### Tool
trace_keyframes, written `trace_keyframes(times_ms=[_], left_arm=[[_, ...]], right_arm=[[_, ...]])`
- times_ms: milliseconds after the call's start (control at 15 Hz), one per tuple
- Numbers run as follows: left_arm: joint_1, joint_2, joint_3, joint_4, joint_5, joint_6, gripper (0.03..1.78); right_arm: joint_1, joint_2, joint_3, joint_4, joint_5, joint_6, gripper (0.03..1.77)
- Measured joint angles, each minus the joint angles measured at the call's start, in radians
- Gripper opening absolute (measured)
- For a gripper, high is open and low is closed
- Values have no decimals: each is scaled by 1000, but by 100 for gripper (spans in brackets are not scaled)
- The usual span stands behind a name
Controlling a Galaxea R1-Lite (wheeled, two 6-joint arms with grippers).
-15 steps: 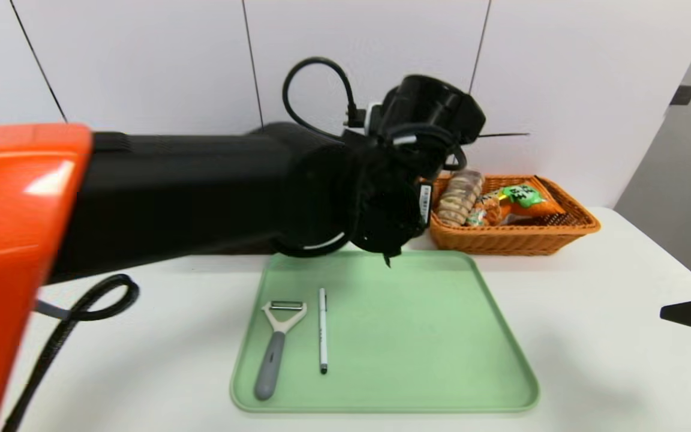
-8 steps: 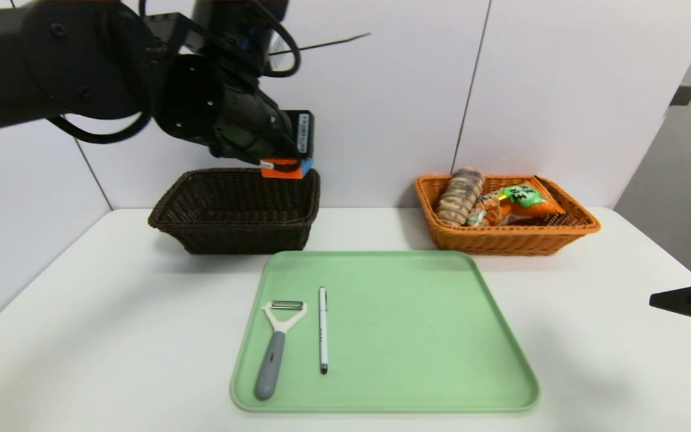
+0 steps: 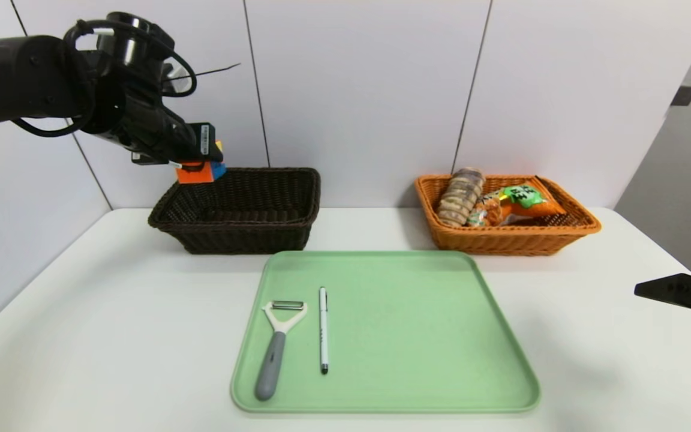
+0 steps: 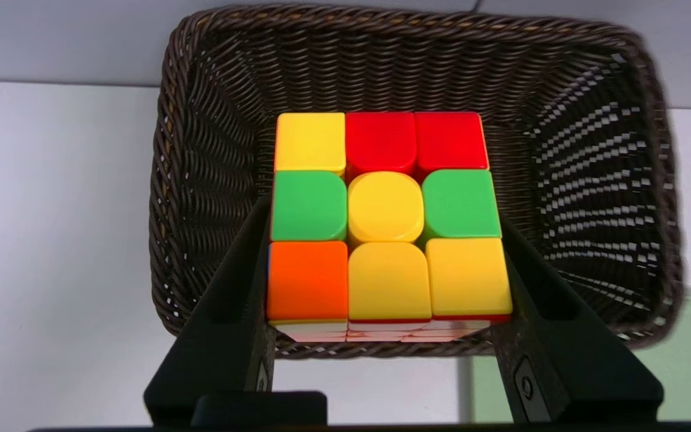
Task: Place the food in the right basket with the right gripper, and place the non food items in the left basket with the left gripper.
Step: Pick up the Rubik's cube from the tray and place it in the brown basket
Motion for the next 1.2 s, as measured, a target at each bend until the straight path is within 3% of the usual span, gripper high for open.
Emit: trace_keyframes(times_ms=[467,1200], left_arm=[[67,177,-3,-121,-6,37,98],[77,270,-3,-135,-1,40,98]], right_arm=[[0,29,-14,-1,-1,0,171],[-3,36,-14,0,-2,0,171]])
